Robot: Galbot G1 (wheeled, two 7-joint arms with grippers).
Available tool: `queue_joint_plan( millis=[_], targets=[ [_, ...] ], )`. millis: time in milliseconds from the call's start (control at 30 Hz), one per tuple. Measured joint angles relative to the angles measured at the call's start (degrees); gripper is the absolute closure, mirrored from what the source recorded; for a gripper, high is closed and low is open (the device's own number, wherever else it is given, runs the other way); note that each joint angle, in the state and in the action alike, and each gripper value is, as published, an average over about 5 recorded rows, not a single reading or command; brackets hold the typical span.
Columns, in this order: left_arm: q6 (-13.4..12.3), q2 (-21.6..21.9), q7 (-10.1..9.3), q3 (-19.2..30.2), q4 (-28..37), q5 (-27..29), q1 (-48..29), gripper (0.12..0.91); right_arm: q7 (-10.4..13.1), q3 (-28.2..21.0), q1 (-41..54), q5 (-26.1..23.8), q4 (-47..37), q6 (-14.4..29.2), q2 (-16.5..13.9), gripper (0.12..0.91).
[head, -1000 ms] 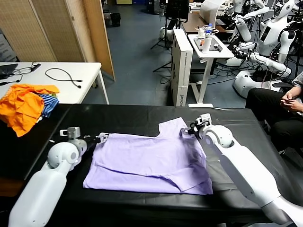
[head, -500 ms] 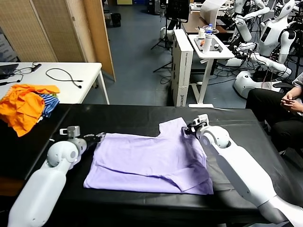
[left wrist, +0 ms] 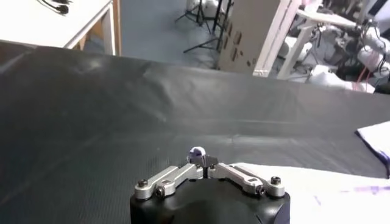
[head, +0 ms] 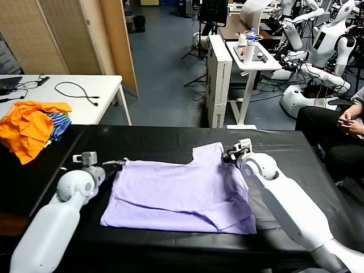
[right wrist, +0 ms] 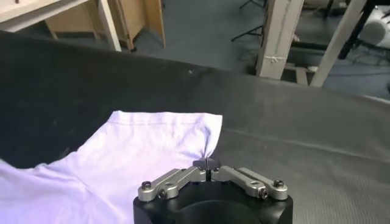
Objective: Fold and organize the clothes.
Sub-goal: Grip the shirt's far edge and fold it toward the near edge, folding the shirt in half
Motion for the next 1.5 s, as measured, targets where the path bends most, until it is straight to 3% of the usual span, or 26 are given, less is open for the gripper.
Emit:
queue_joint_plan(
  millis=[267, 467, 800, 1067, 1500],
  targets=[
    [-1.3, 1.6, 0.75, -4.4, -6.4, -0.3, 5.7, 0.884, 0.4, 4.2, -4.9, 1.5, 7.3, -0.2, -3.1, 0.885],
    [-1.5, 2.3, 1.19, -7.7, -11.7, -0.3, 10.8, 0.884, 2.1, 8.0, -10.1, 3.3, 14.4, -3.4, -5.8, 0.885],
    [-1.3, 0.9, 1.80, -13.1, -22.4, 1.0, 21.5, 0.884, 2.5, 16.4, -24.3, 4.3, 28.1, -4.4, -11.3, 0.885],
    [-1.5, -0.6, 2.47, -16.2, -27.7, 2.8, 29.7, 0.884, 4.3, 19.7, -32.6, 3.8, 34.2, -4.4, -12.7, 0.885],
    [-0.4, -1.9, 2.54, -17.0, -29.3, 4.8, 35.0, 0.884, 4.2, 21.5, -39.5, 0.4, 37.2, -4.3, -13.2, 0.885]
  ],
)
